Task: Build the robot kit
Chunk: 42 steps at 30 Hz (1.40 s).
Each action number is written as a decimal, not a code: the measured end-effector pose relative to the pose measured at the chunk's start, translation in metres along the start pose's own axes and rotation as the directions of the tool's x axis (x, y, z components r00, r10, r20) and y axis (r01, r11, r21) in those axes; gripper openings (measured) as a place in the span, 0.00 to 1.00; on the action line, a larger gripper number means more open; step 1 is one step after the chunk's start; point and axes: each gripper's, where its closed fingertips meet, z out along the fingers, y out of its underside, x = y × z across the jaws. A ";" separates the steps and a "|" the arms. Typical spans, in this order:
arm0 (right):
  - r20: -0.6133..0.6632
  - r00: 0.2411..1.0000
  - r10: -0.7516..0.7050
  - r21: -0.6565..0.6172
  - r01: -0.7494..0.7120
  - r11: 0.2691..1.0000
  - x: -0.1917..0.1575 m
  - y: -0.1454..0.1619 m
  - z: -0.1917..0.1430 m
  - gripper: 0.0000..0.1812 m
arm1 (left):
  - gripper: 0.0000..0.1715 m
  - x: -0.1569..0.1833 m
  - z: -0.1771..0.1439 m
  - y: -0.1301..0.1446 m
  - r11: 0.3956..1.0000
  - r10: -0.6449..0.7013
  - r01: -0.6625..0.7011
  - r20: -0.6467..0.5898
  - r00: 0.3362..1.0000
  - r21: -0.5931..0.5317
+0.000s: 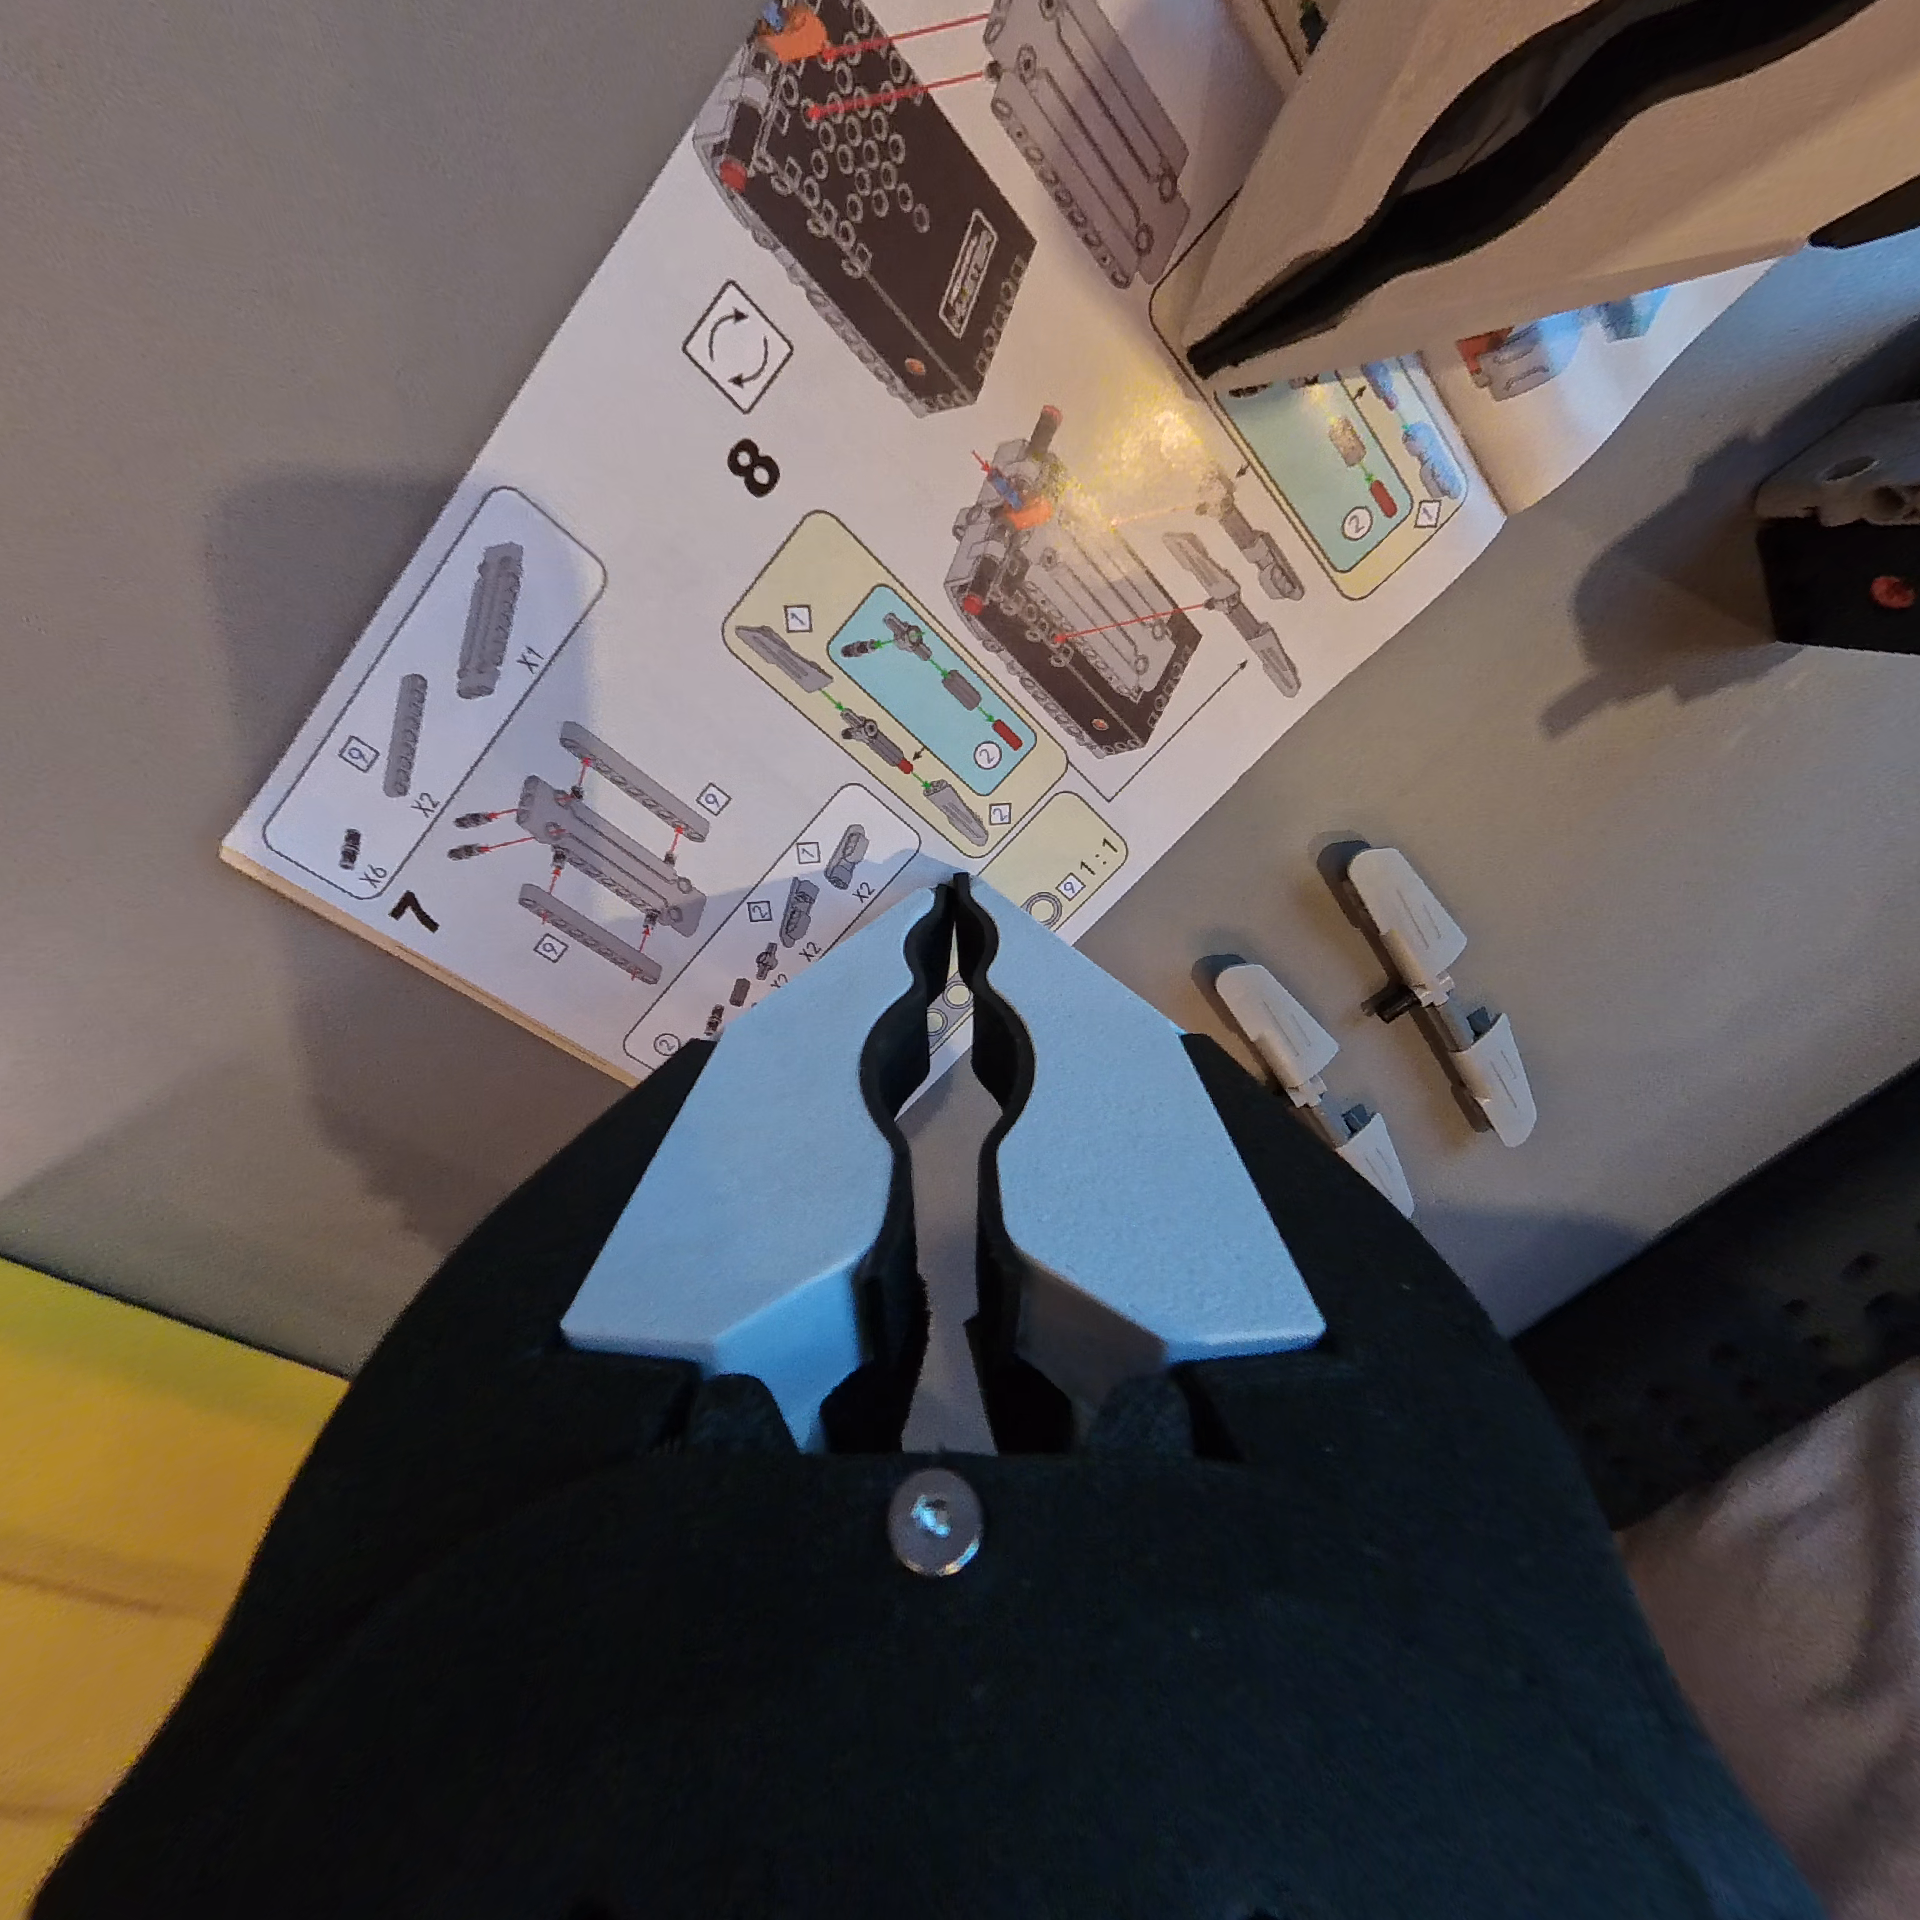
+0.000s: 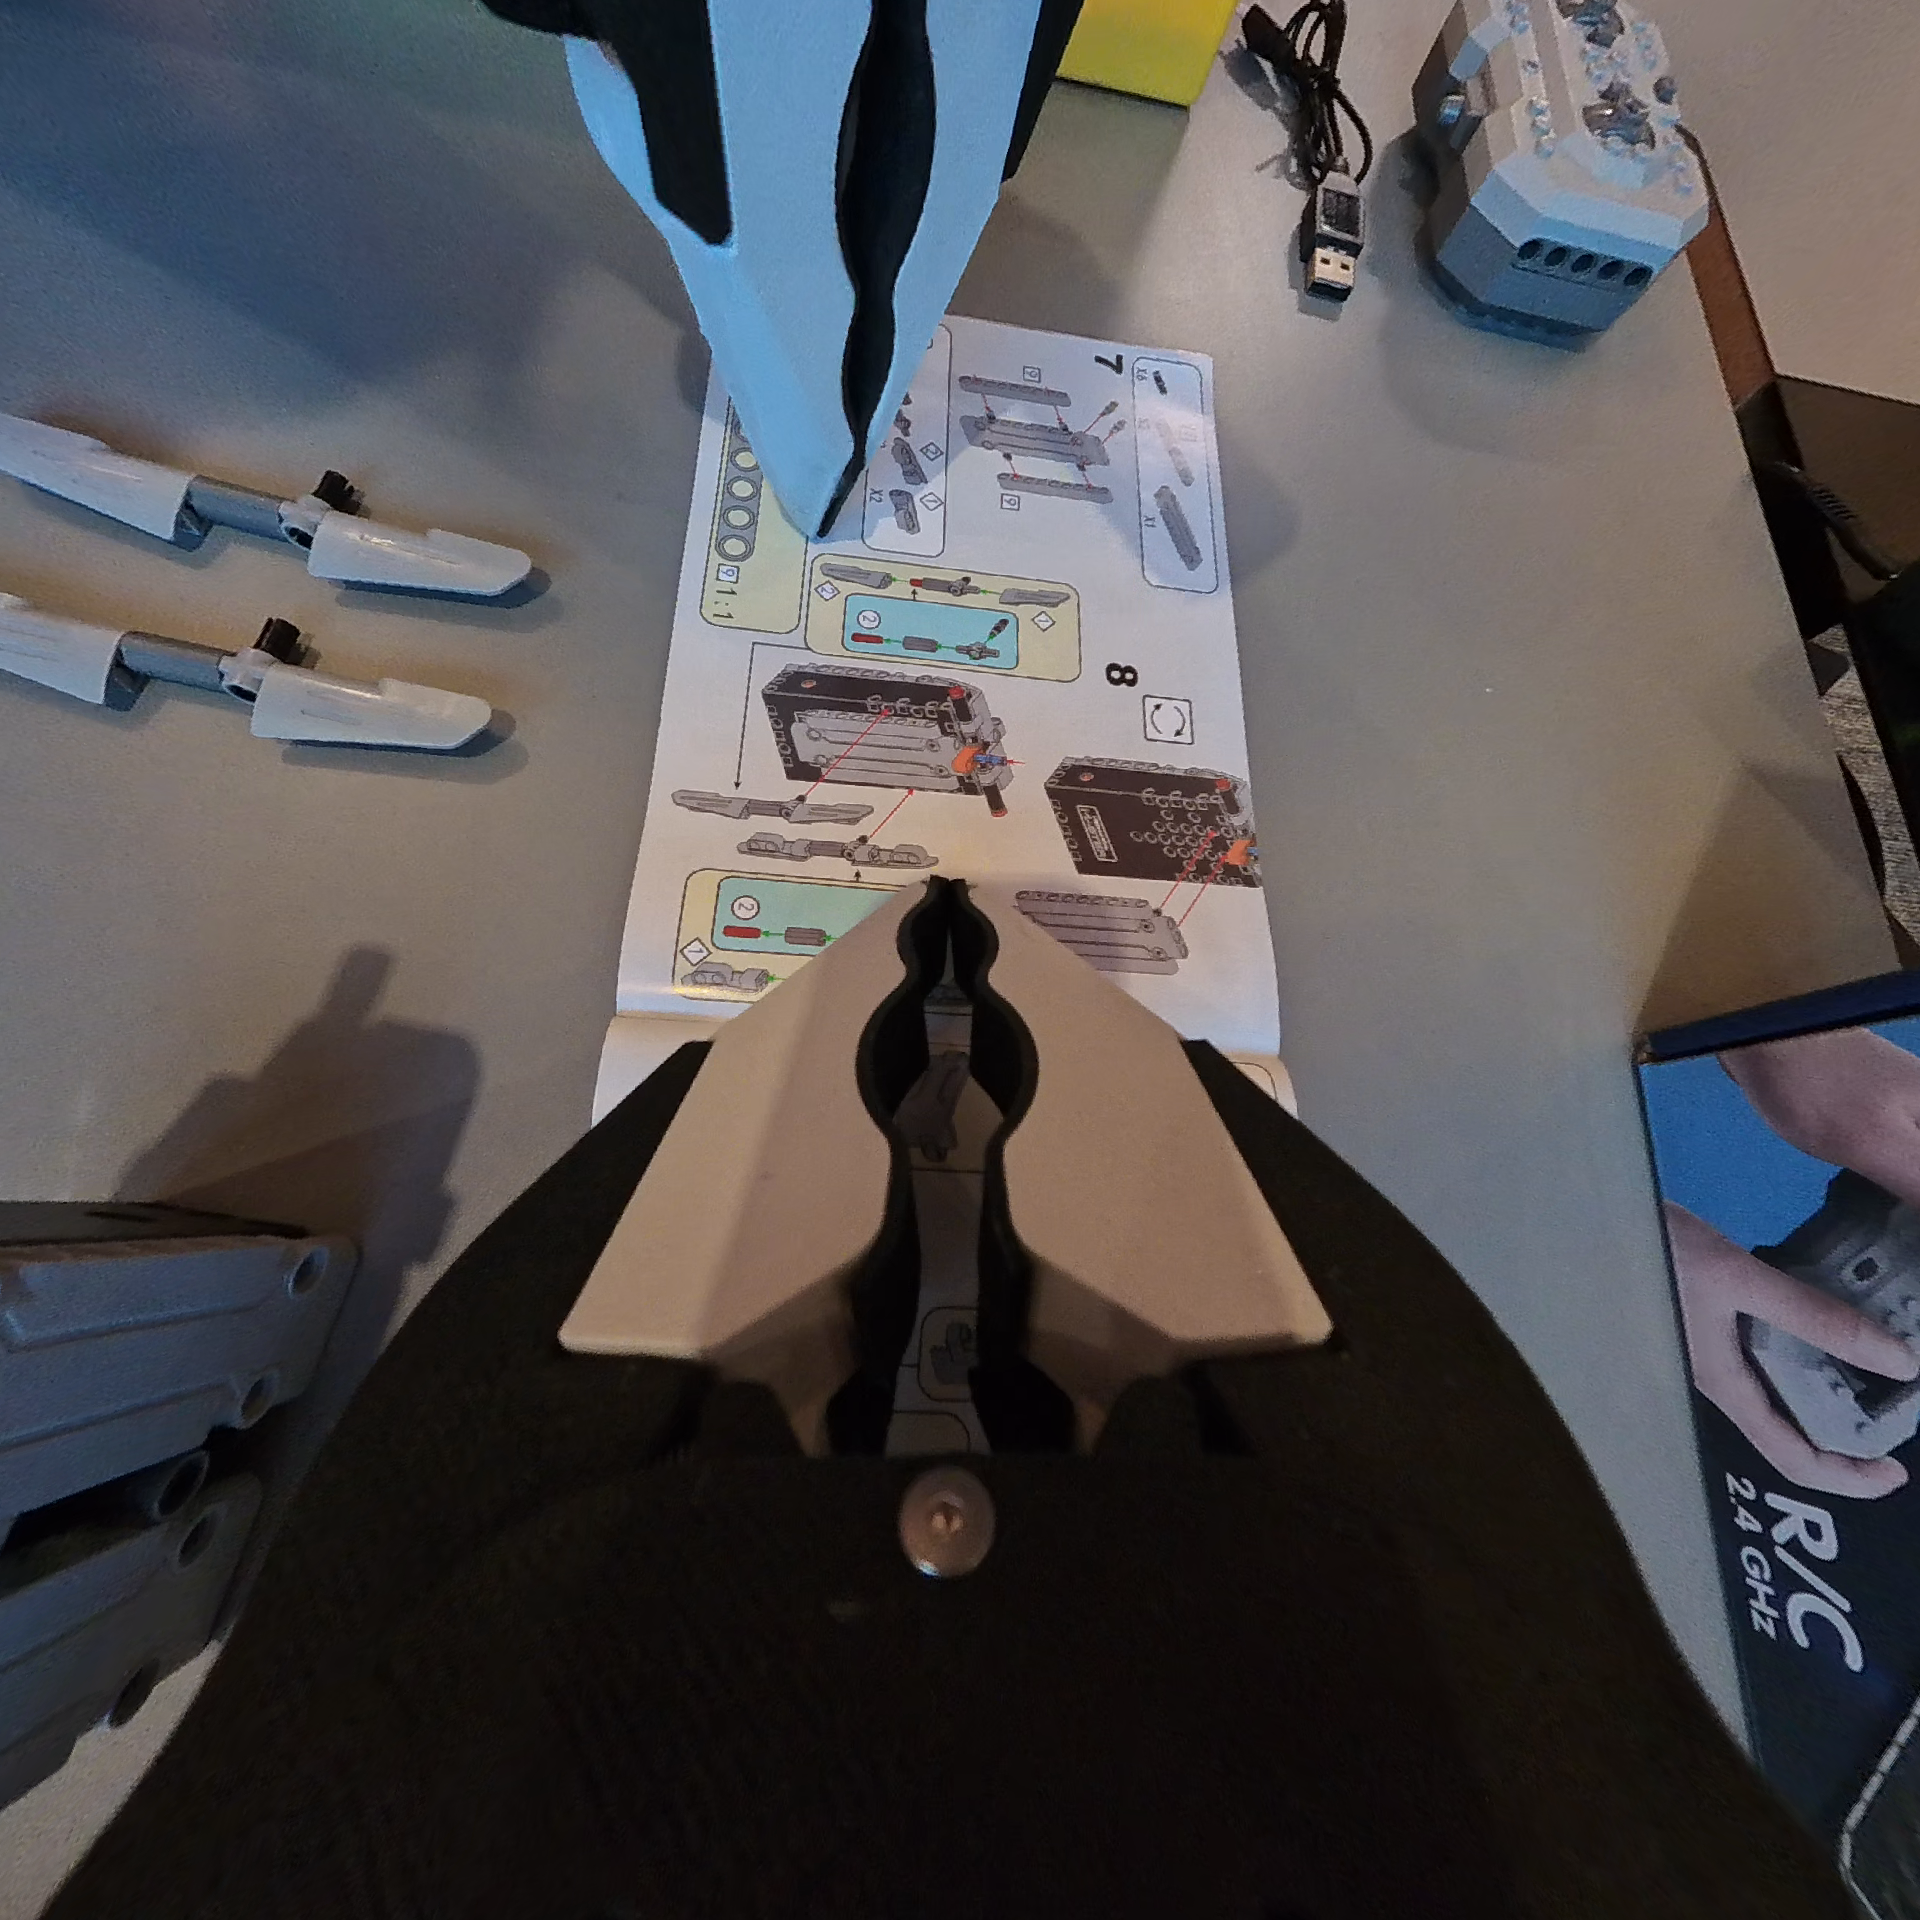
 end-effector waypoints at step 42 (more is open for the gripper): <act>-0.282 0.950 -0.132 0.150 0.180 0.972 0.032 -0.075 -0.104 0.00 | 0.00 0.059 -0.085 0.039 0.960 -0.091 0.091 -0.013 0.996 0.264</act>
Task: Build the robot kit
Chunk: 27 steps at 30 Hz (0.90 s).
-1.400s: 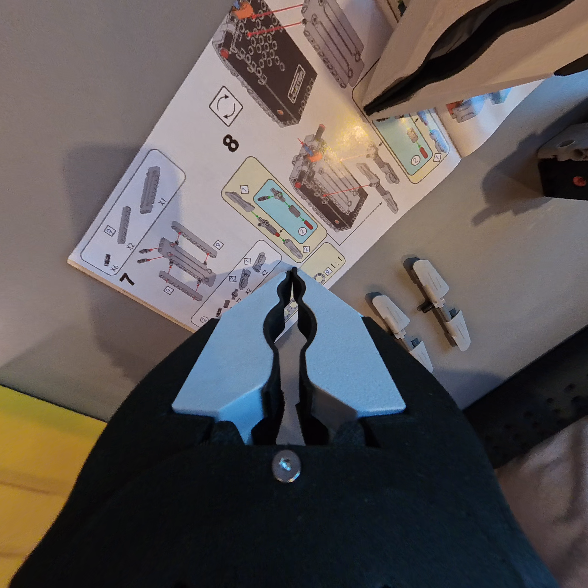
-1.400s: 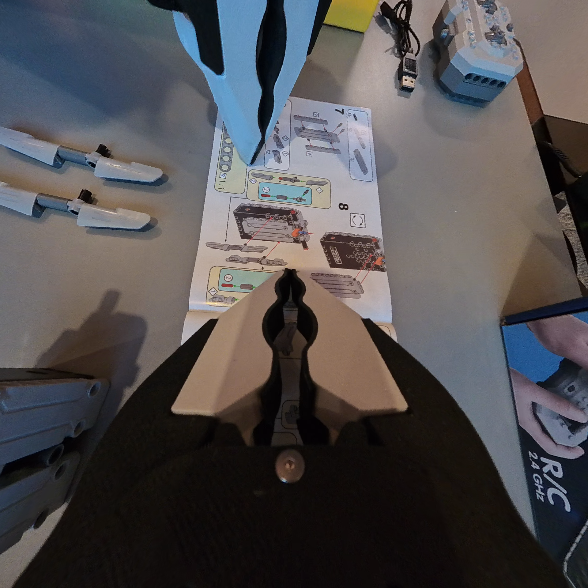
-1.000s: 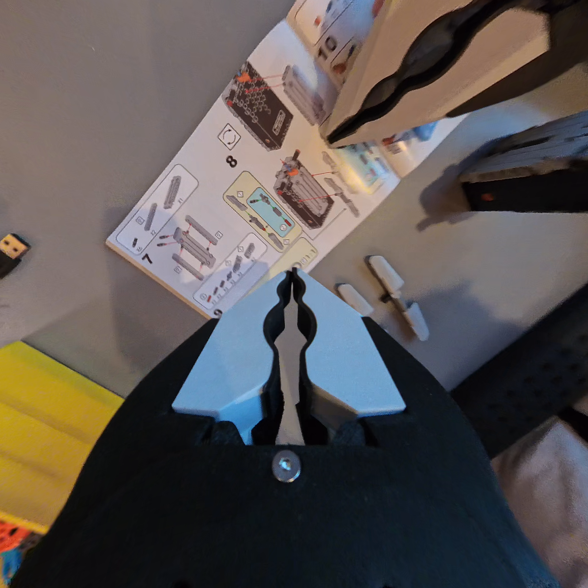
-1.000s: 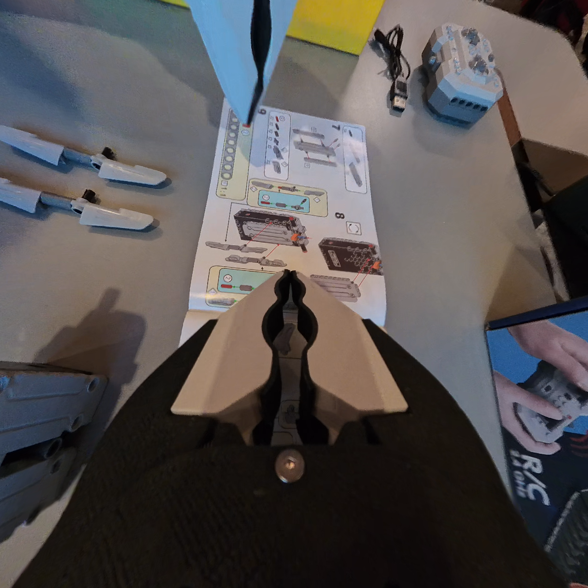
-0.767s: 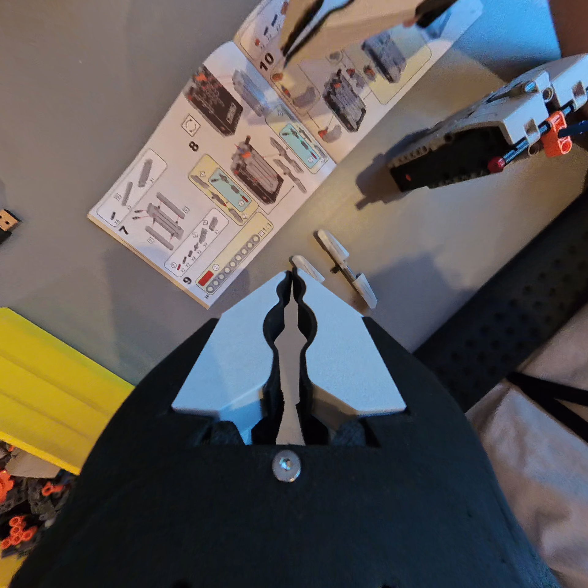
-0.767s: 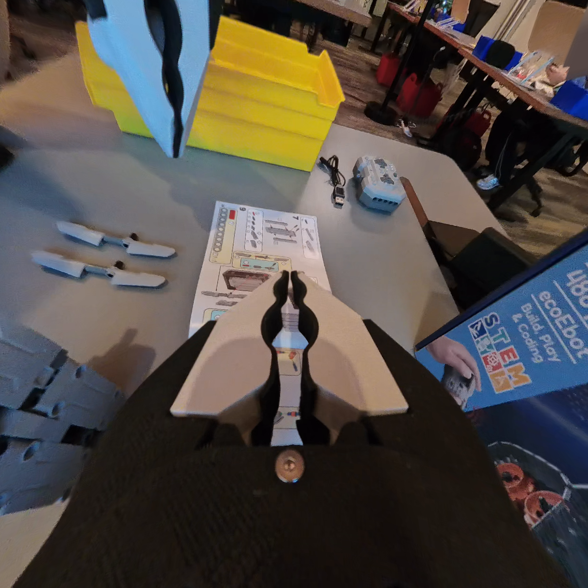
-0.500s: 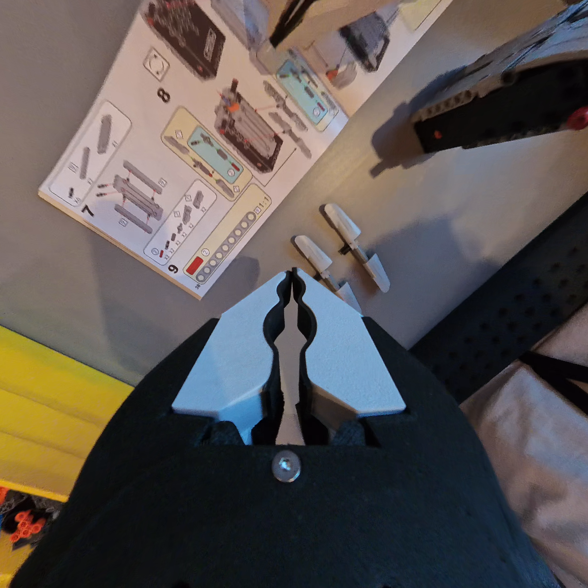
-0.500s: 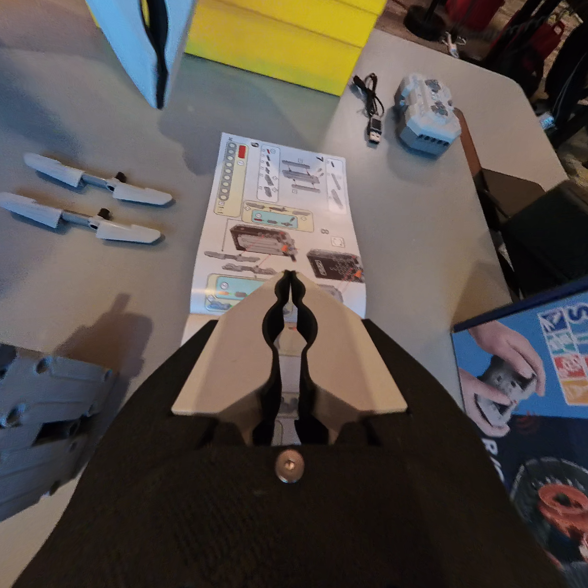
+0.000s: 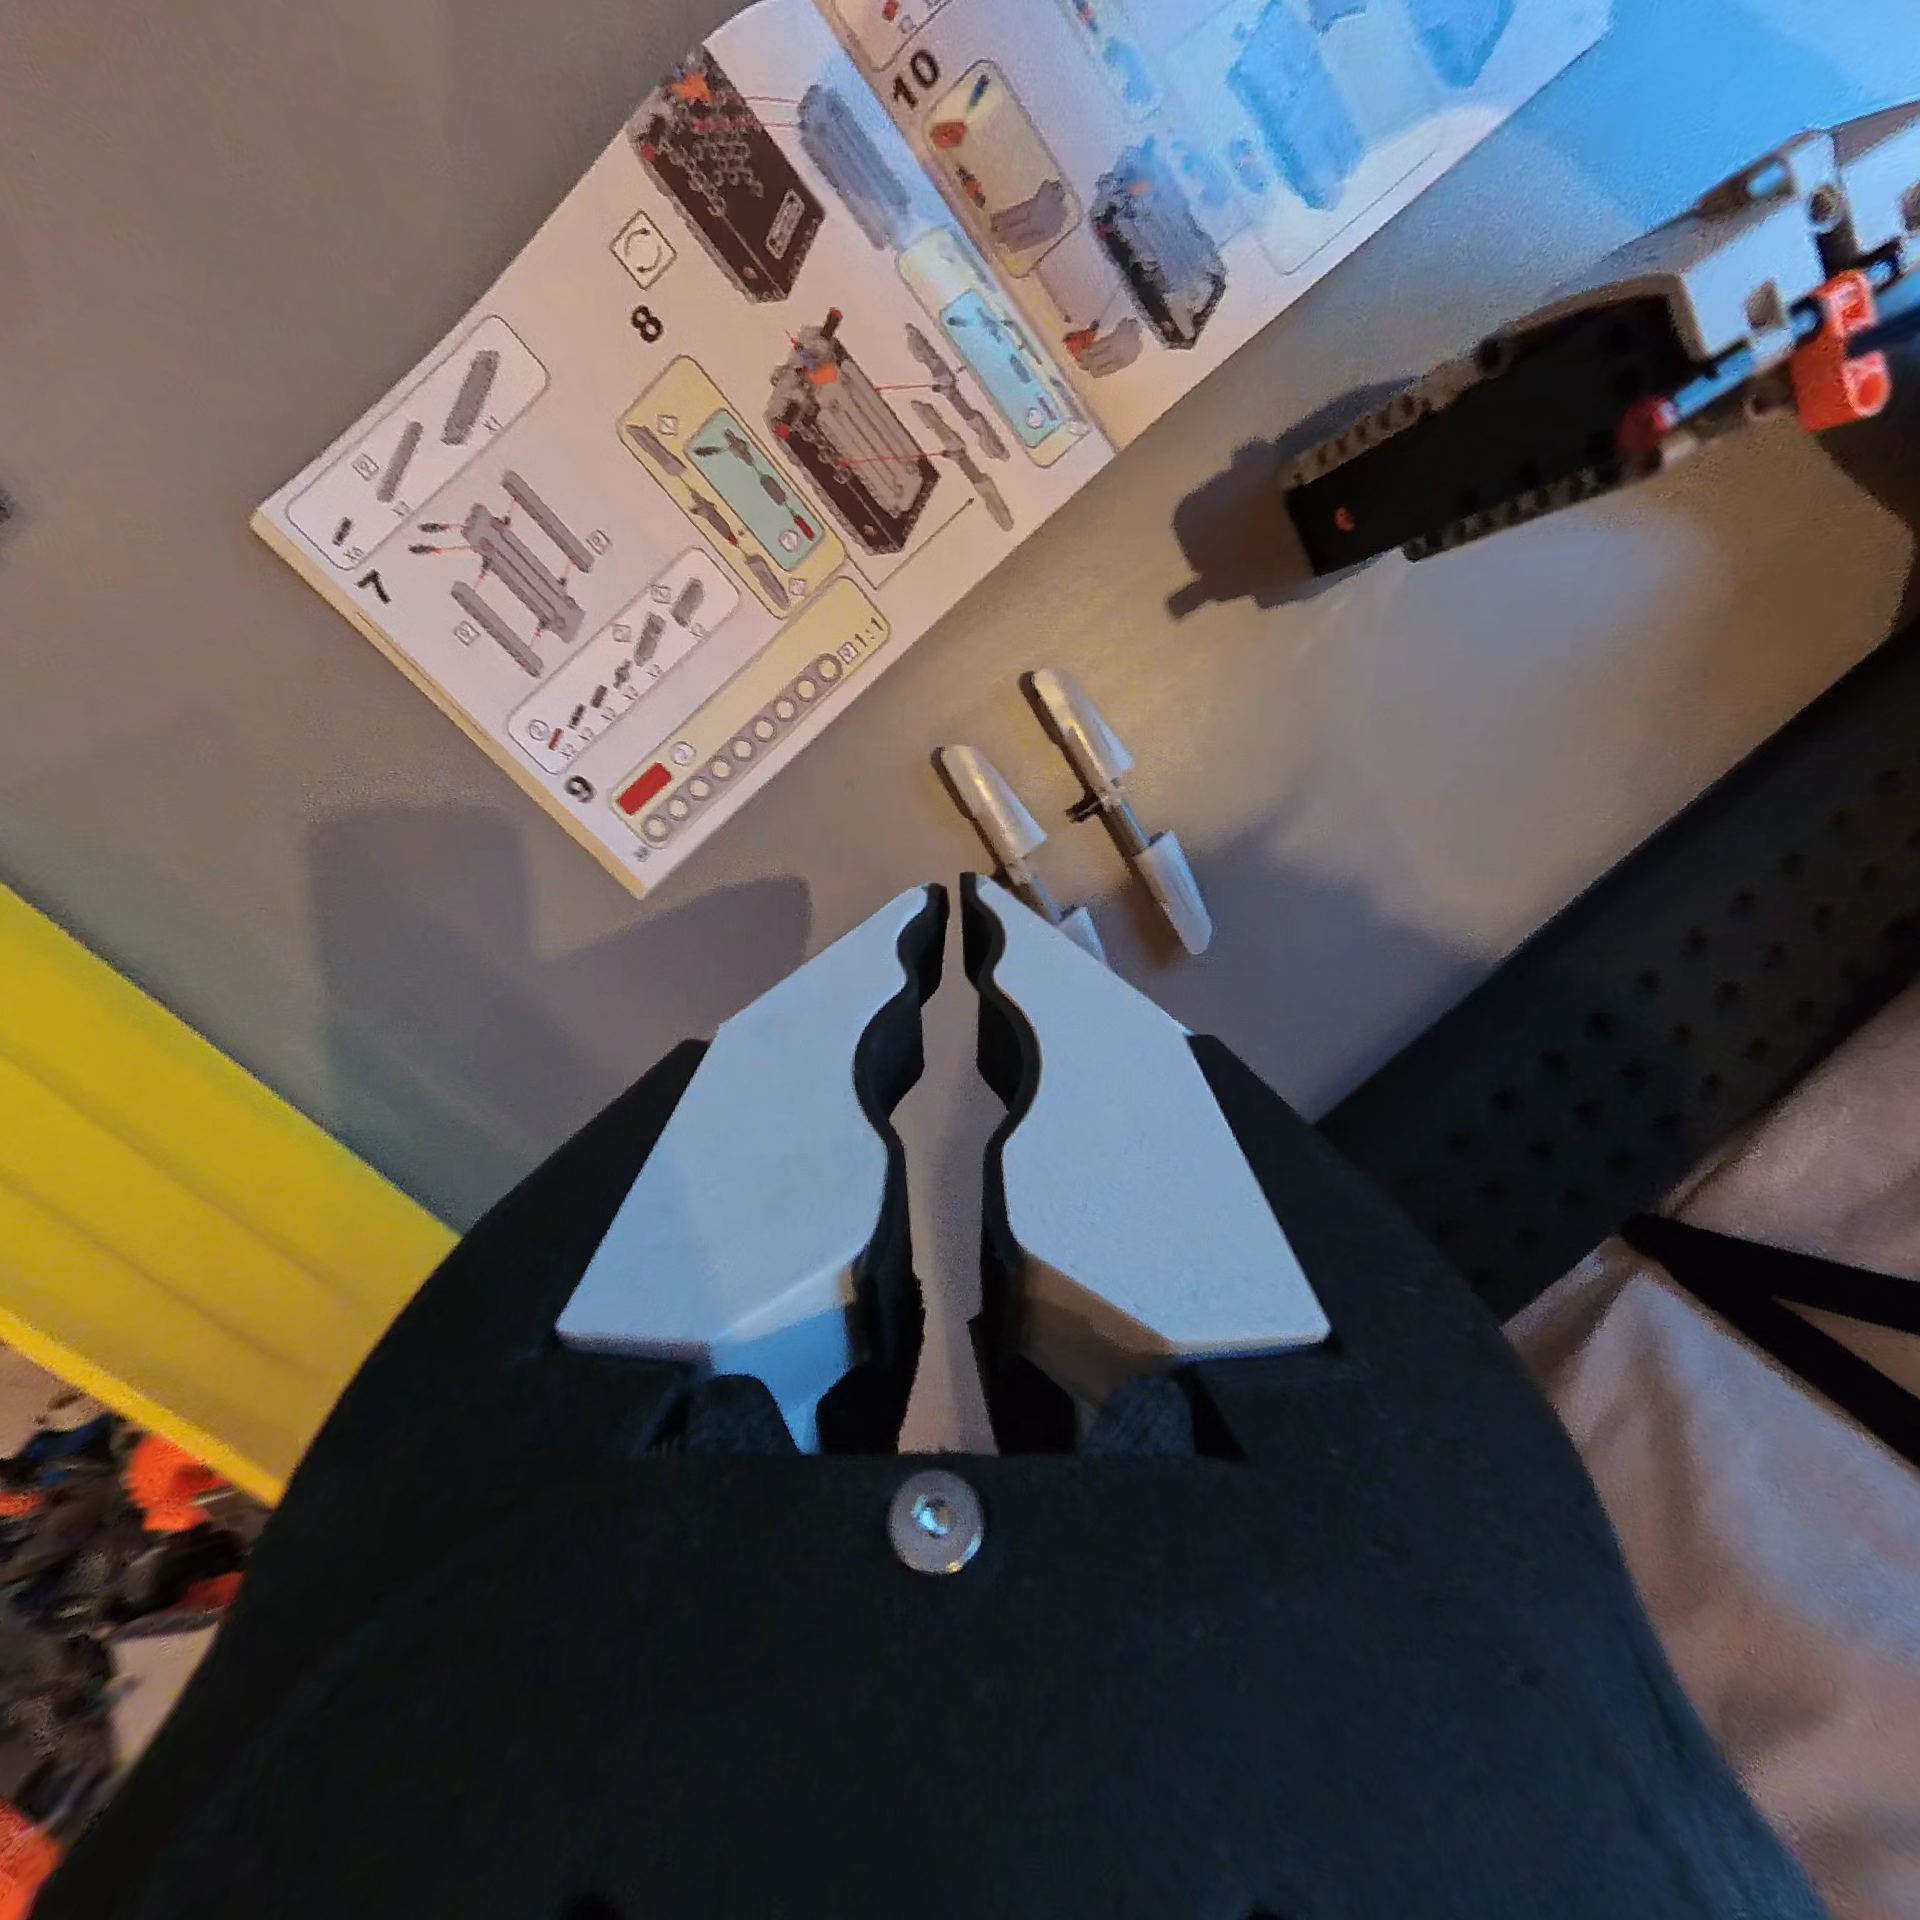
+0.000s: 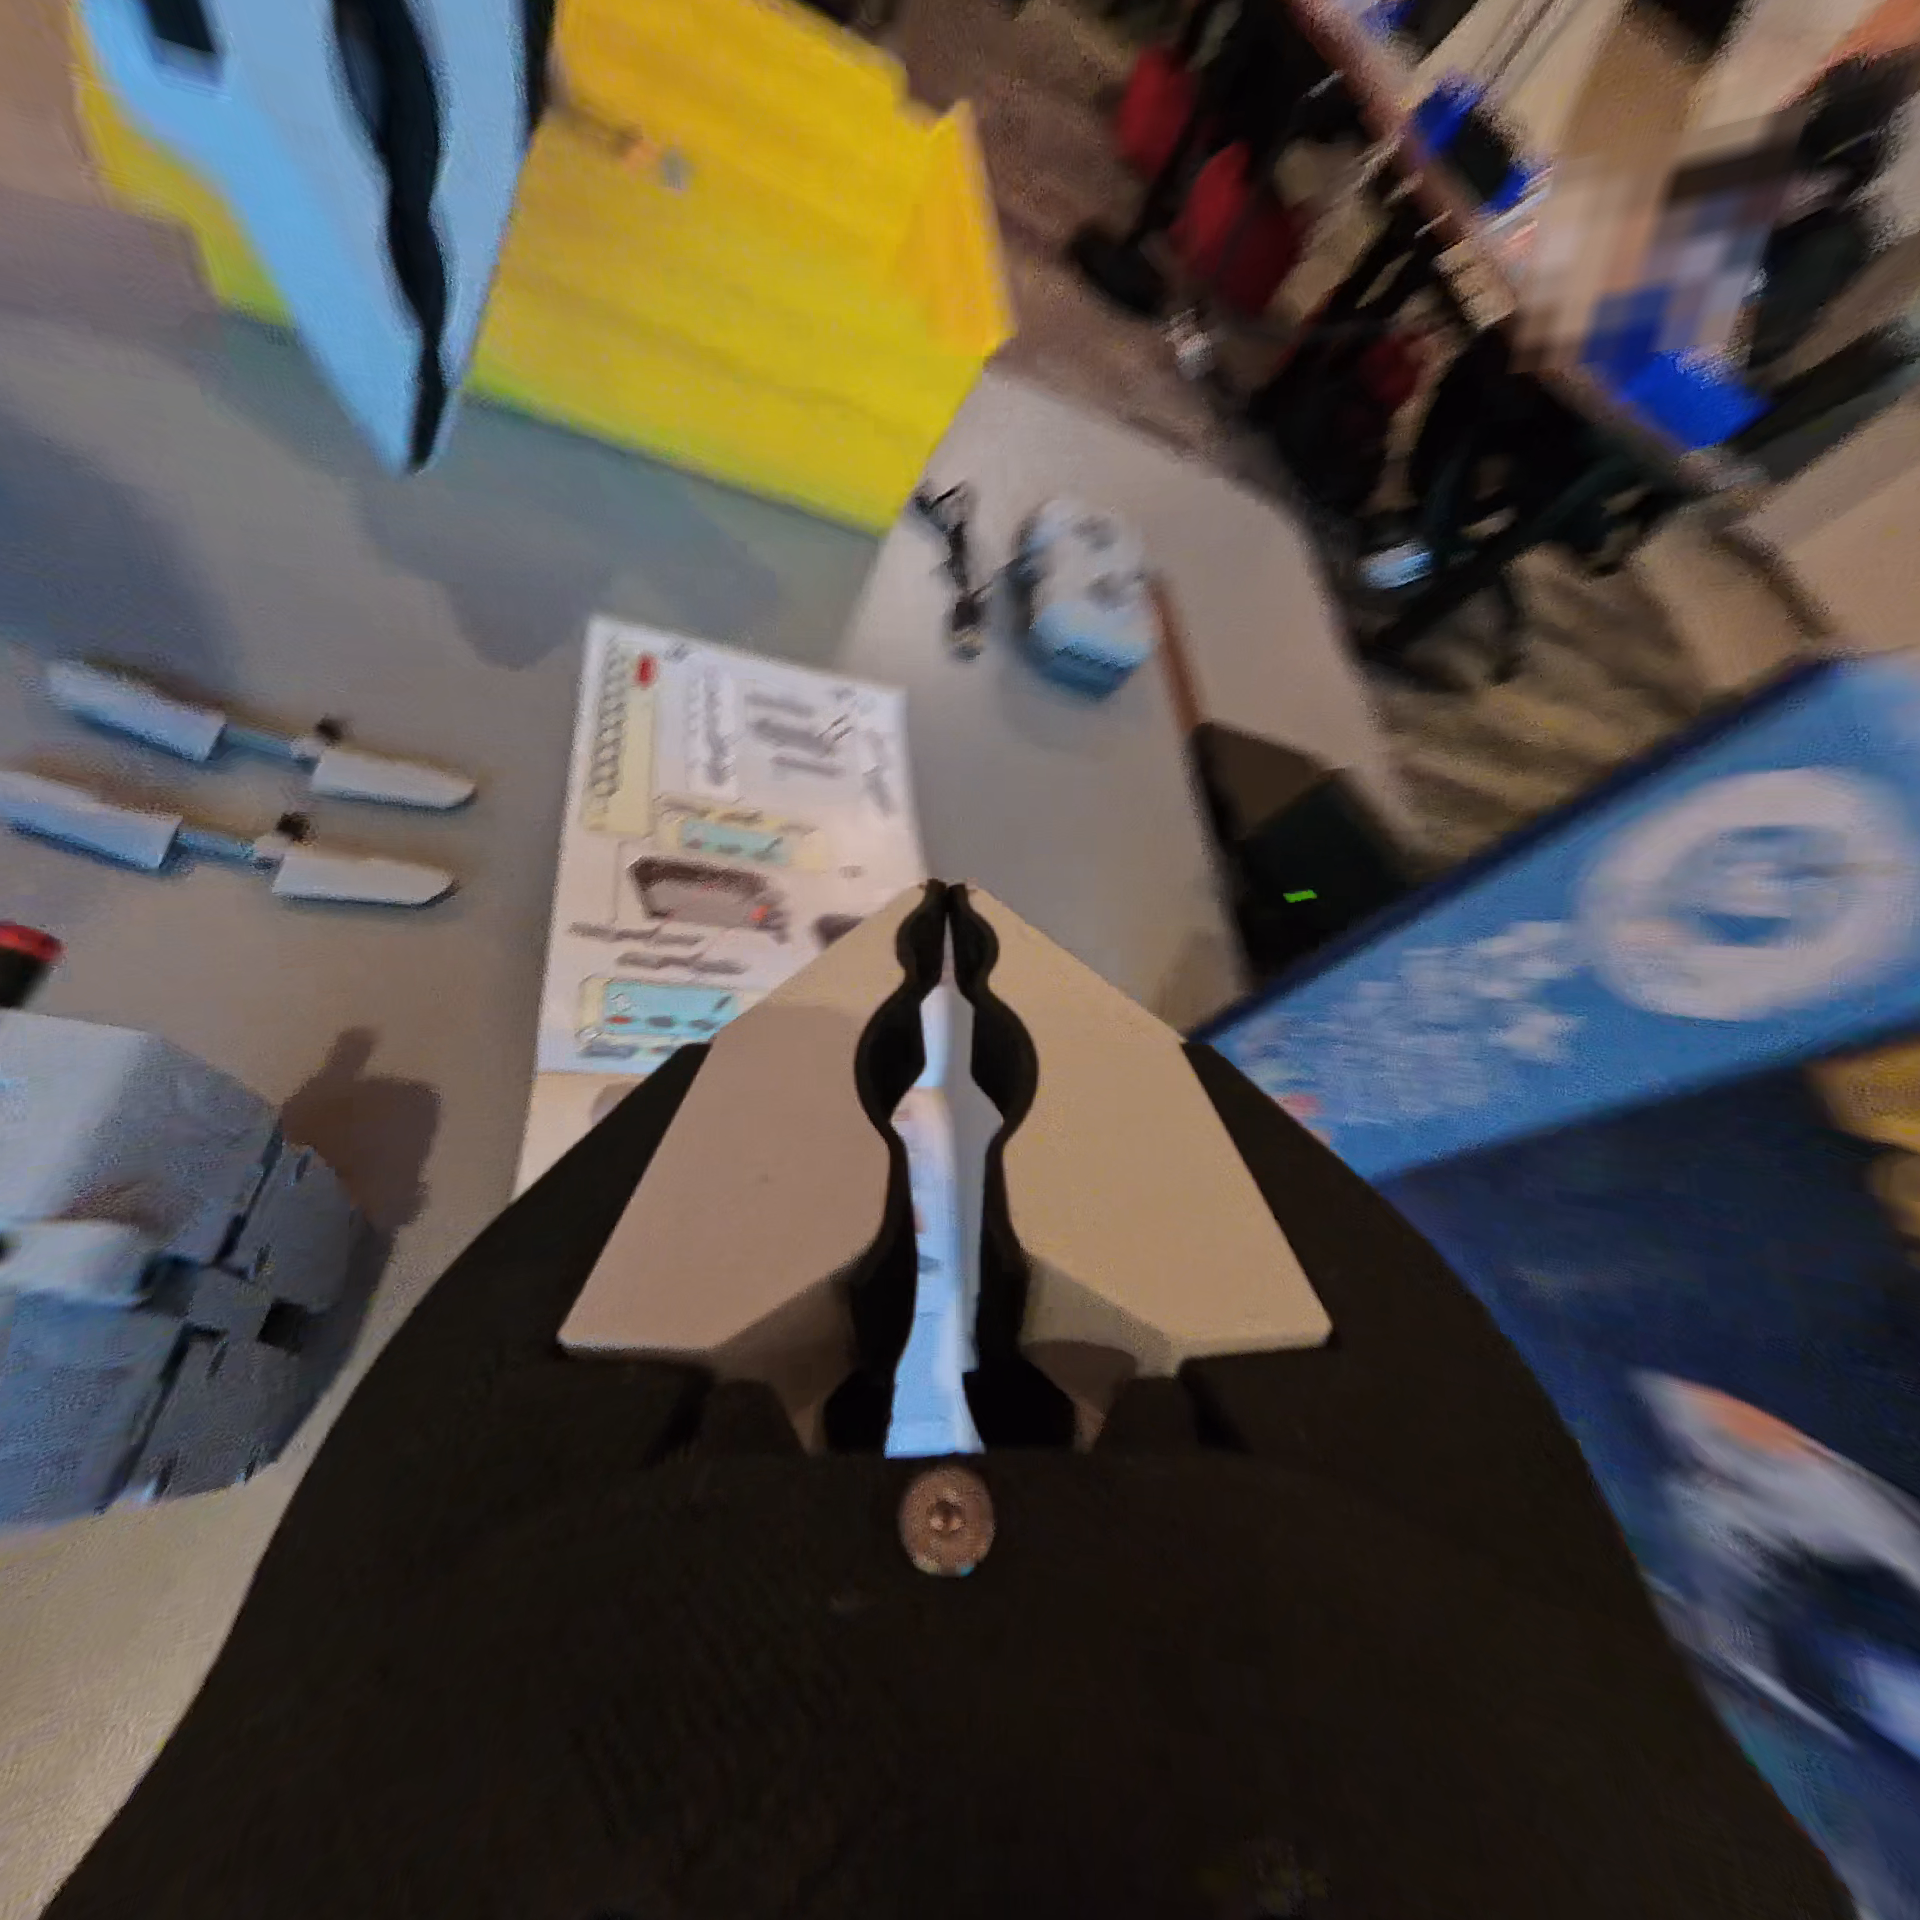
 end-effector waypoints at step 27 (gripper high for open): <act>-0.342 0.925 0.163 0.322 -0.048 0.945 -0.160 -0.054 -0.154 0.00 | 0.13 0.020 0.080 0.045 0.981 -0.159 0.139 0.141 0.977 0.137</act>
